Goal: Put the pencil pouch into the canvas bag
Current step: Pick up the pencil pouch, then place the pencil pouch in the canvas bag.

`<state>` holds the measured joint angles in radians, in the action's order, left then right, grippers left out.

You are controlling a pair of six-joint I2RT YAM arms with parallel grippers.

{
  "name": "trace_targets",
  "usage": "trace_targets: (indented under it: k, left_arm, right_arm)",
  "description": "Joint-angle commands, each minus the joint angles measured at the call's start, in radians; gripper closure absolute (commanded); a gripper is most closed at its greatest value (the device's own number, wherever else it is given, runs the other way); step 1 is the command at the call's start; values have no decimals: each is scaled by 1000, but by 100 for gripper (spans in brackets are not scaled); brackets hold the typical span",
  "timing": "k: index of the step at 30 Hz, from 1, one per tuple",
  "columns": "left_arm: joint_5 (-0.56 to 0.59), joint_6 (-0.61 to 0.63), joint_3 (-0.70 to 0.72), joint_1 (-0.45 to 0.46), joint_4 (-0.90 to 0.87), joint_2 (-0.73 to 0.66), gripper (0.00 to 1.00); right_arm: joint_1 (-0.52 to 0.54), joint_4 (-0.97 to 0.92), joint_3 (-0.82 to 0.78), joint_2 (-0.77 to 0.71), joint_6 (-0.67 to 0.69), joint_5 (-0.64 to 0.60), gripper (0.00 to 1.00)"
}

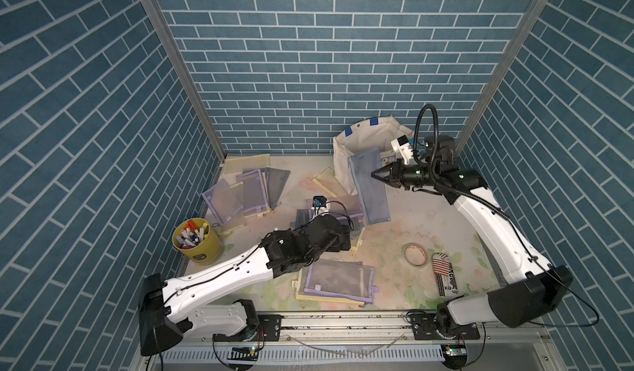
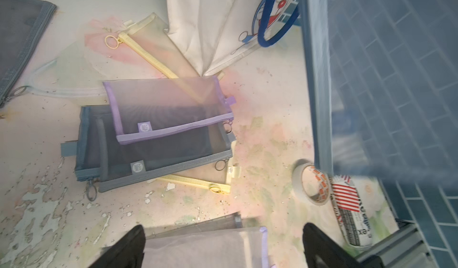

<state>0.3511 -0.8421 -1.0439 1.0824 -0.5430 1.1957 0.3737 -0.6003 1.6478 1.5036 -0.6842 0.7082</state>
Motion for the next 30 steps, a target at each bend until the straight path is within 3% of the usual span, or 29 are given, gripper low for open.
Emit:
trace_targets:
  k: [1, 4, 9, 16, 22, 30]
  left_arm:
    - [8, 52, 51, -9, 33, -15, 1]
    - [9, 111, 111, -10, 99, -30, 1]
    - [4, 173, 104, -11, 91, -80, 1]
    - [37, 258, 135, -30, 97, -145, 1]
    - [16, 247, 162, -44, 86, -173, 1]
    - [3, 230, 221, -85, 87, -221, 1]
  right_arm:
    - [-8, -99, 261, 112, -27, -201, 100]
    - [-26, -117, 437, 227, -83, -326, 100]
    - [-44, -32, 592, 372, -241, -495, 100]
    - [-44, -62, 863, 591, -322, -688, 100]
    - [-45, -19, 941, 705, -429, -748, 100]
    - [-39, 41, 1006, 796, -464, -737, 100]
